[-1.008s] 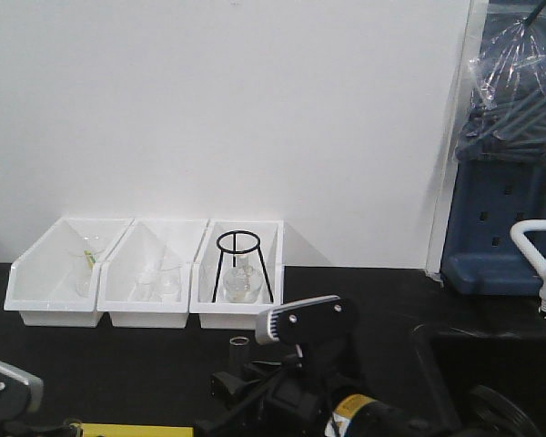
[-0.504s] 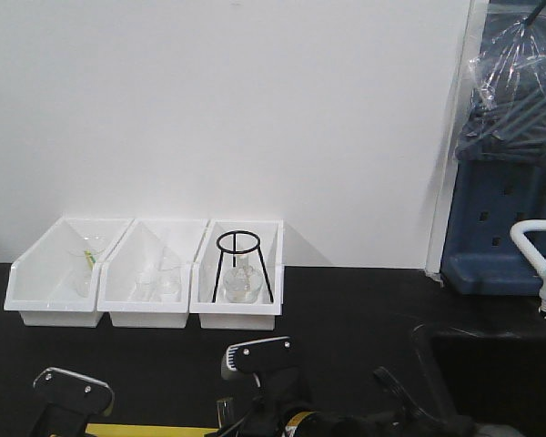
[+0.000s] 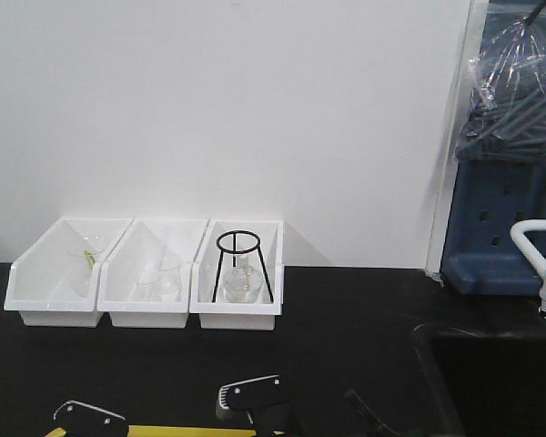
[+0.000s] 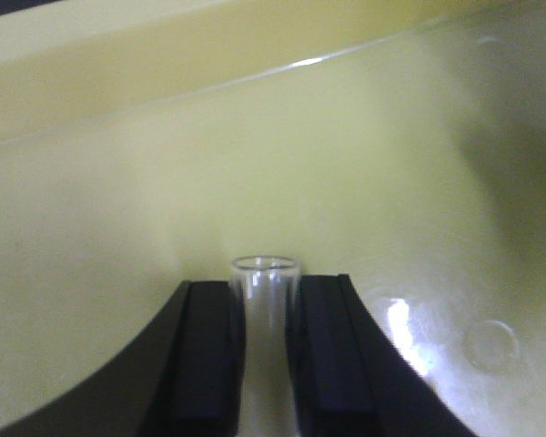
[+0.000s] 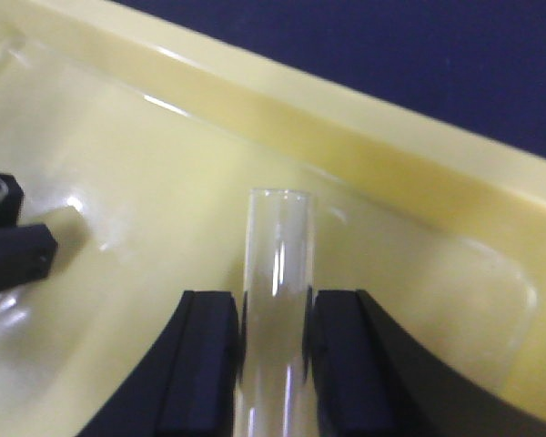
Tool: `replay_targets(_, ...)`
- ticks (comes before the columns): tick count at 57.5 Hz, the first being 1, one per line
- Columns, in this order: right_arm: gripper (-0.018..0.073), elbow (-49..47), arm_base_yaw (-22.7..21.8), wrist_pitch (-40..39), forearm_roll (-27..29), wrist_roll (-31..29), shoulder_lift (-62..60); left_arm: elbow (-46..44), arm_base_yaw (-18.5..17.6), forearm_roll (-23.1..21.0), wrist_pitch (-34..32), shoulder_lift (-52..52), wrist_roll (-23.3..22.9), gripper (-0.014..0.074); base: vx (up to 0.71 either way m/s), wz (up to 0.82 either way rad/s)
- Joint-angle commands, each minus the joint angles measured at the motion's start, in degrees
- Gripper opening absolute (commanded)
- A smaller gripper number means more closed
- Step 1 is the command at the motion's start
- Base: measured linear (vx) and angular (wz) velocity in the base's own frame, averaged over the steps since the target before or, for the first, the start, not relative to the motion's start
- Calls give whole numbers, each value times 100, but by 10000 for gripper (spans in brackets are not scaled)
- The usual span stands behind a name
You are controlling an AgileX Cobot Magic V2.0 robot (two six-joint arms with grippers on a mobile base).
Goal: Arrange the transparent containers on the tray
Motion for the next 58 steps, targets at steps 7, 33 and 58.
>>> replay_targets(7,396,-166,-35,-206,-10,-24,-175,-175,-14,-16,-344,-148,-109,398,0,0)
replay_targets(33,463,-166,-69,-392,58,-120,-771,-175,-14,-16,-455,-568,-107,438,0,0)
replay_targets(58,281,-149,-140,-383,-231,-1453,-3198,-162,-14,193,-570,-3444,255,351,0,0)
